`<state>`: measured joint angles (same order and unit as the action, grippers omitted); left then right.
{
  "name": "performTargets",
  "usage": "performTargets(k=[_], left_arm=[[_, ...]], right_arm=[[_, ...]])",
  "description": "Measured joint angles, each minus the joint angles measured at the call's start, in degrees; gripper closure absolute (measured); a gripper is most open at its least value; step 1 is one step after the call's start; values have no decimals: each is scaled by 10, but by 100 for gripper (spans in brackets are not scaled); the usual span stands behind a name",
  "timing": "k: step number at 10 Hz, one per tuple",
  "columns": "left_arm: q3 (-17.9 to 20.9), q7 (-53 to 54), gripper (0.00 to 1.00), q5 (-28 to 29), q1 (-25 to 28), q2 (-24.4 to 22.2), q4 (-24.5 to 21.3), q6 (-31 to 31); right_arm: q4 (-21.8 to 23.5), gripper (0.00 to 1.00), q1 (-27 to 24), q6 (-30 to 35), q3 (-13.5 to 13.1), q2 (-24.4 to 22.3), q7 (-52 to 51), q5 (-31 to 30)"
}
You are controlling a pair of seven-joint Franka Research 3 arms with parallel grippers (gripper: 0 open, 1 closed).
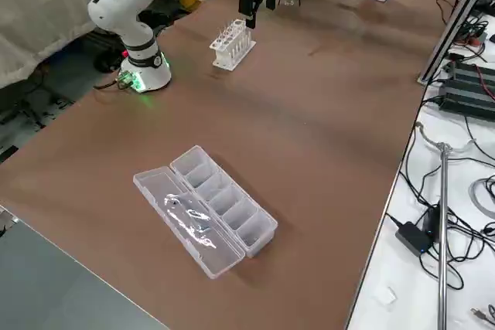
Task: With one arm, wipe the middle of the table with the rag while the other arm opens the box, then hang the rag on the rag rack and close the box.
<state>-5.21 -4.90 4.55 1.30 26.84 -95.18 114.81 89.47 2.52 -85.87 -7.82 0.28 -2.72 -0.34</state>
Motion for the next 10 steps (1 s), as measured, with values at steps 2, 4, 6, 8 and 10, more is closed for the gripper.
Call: performTargets(k=[2,4,6,8,10], left_arm=[[-1,-23,25,0,-23,5,8,1],[-2,-54,24,0,-52,11,19,1],[-2,-73,19,0,-77,13,37,5],[-10,-82,6,0,-87,4,87,8],[-22,-84,0,0,-85,-43,124,-3]], right_arm=[[1,4,-4,1,-5,6,0,-2],[1,37,-48,4,-11,24,-21,-4],[1,70,-142,5,-15,42,-128,-4],[2,99,-241,4,-18,61,-238,-1],[2,99,-328,-9,-19,91,-330,25]])
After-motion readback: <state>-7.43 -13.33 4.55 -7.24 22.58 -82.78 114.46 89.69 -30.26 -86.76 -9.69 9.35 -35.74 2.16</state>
